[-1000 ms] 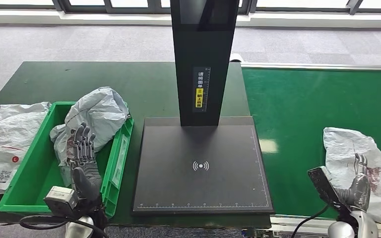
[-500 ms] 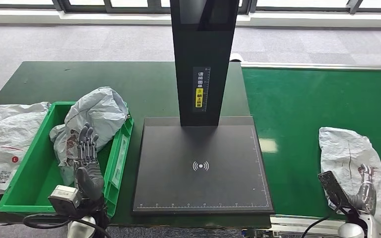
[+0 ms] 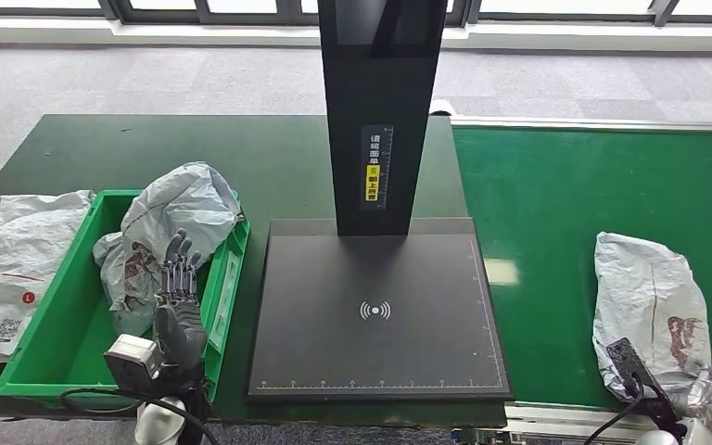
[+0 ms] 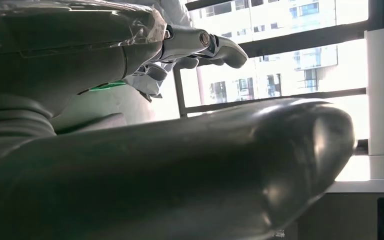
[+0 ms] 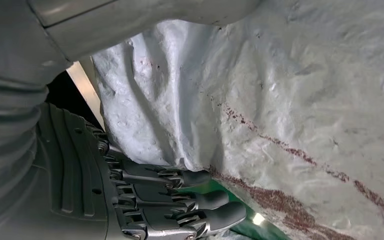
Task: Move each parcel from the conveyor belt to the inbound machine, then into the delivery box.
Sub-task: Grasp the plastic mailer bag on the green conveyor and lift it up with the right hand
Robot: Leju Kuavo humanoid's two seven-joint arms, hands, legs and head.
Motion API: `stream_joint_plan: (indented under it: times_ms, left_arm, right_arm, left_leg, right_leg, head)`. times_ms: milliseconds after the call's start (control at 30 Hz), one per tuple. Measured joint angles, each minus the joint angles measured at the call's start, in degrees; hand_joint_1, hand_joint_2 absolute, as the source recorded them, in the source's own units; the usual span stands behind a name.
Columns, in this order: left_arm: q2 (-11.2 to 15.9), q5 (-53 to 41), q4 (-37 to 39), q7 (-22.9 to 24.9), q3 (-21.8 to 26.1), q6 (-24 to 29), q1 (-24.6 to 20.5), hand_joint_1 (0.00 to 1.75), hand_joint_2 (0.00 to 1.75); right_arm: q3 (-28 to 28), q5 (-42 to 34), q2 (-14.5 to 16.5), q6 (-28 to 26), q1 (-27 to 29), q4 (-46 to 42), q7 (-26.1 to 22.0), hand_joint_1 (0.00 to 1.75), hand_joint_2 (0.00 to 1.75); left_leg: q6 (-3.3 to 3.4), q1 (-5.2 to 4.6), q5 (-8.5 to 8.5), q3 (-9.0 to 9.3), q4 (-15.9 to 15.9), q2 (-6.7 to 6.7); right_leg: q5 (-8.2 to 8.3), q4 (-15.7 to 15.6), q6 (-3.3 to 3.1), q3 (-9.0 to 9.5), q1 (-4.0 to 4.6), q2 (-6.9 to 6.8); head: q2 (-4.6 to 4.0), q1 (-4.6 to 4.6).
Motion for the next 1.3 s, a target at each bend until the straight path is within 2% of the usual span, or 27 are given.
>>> stream_joint_plan:
  times_ms: [100,233,400,533,700,800,1067,1200,1300]
  left_arm:
    - [0.0,0.4,0.2,0.3,0.0,-0.6,0.0,0.00,0.00]
    - [0.0,0.4,0.2,0.5,0.0,-0.9,0.0,0.00,0.00]
    - [0.0,0.4,0.0,0.6,0.2,-0.9,0.1,0.00,0.00]
    - [0.0,0.3,-1.0,0.7,0.3,-0.9,1.0,0.00,0.00]
    - [-0.2,0.3,-2.0,0.7,0.4,-1.5,1.9,0.00,0.00]
    - [-0.2,0.4,-2.1,0.6,0.4,-1.5,2.2,0.00,0.00]
    - [-0.2,0.9,-2.3,-0.1,0.4,-1.5,2.9,0.00,0.00]
    - [-0.2,1.6,-2.0,-0.6,0.4,-1.4,2.7,0.00,0.00]
    - [-0.2,1.6,-1.6,-0.8,0.4,-1.4,2.4,0.00,0.00]
  right_arm:
    - [0.0,1.5,0.0,1.2,-0.5,1.0,1.0,0.00,1.75]
    - [0.0,2.2,0.1,1.6,-0.9,1.6,1.1,1.75,1.75]
    - [0.1,3.8,0.5,0.6,-1.2,1.8,-0.1,1.75,1.75]
    - [0.2,3.5,1.5,-1.7,-1.3,0.7,-3.9,1.75,1.75]
    - [0.2,-0.3,4.1,-2.3,-0.6,-4.7,-9.8,1.75,1.75]
    - [0.2,-3.4,5.8,-2.6,0.5,-9.3,-13.0,1.75,1.75]
    - [2.3,-15.2,11.0,-7.0,6.3,-26.5,-26.3,1.75,1.75]
    - [7.1,-17.5,14.4,-8.8,11.3,-38.4,-31.0,1.75,1.75]
    - [11.8,-16.6,16.3,-8.2,14.4,-45.2,-31.2,1.75,1.75]
  left_leg:
    - [0.00,0.01,0.00,0.01,0.0,-0.01]
    - [0.01,0.01,0.00,0.02,0.0,-0.01]
    - [0.08,0.00,0.03,0.02,0.0,-0.02]
    - [0.08,0.00,0.03,0.01,0.0,-0.01]
    - [0.07,0.00,0.04,0.01,0.0,-0.07]
    - [0.06,0.01,0.06,-0.03,0.0,-0.23]
    - [0.05,0.01,0.05,-0.09,0.0,-0.25]
    - [0.05,0.02,0.04,-0.11,0.0,-0.26]
    - [0.04,0.03,0.04,-0.11,0.0,-0.21]
  right_leg:
    - [-0.01,0.0,0.01,0.03,0.01,-0.01]
    - [-0.01,0.0,0.02,0.08,0.01,-0.01]
    - [0.03,-0.1,0.07,0.18,0.00,-0.05]
    - [0.05,-0.1,0.09,0.17,-0.01,-0.04]
    - [0.05,-0.1,0.07,0.11,0.00,-0.10]
    - [0.02,0.0,0.06,0.11,0.01,-0.25]
    - [-0.04,0.0,0.07,0.07,0.01,-0.28]
    - [-0.07,0.0,0.08,0.04,0.01,-0.30]
    - [-0.08,0.0,0.06,0.01,0.02,-0.28]
  head:
    - [0.00,0.00]
    - [0.00,0.01]
    - [0.00,0.01]
    - [0.00,0.01]
    - [0.00,0.00]
    - [0.00,0.00]
    - [0.00,0.00]
    - [0.00,0.01]
    - [0.00,0.00]
